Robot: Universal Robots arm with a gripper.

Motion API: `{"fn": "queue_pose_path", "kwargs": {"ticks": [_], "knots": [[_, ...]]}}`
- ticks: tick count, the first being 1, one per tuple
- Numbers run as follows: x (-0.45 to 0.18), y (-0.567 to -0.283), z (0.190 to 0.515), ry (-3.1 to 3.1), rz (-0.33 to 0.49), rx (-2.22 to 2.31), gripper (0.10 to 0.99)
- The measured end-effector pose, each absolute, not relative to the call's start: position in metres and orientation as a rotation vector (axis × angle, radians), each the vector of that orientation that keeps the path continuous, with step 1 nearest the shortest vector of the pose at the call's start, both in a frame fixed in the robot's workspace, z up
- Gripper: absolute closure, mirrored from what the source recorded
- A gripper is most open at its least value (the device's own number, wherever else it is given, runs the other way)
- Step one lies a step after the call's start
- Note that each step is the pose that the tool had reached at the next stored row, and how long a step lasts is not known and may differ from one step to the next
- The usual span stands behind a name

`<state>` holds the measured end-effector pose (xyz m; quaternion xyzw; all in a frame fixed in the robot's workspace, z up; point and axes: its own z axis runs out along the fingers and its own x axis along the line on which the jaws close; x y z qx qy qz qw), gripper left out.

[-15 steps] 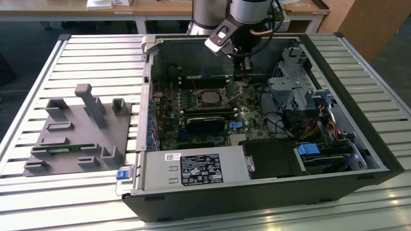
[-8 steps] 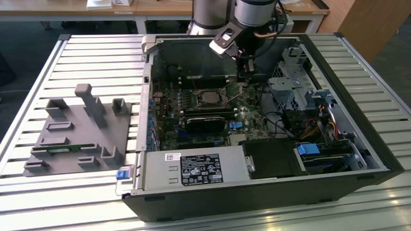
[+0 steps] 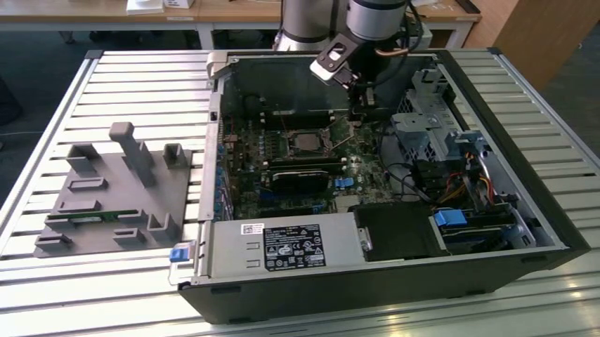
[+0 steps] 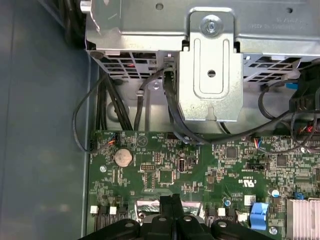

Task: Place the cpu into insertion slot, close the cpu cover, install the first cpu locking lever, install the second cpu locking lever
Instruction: 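Close the cpu cover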

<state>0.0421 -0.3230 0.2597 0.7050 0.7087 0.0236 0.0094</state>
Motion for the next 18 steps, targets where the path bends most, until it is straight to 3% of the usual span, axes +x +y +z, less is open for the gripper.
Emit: {"fn": "queue_pose_path", "kwargs": {"ticks": [18], "knots": [[0.053,-0.323,0.259,2.214,0.071,2.203,0.98]]}}
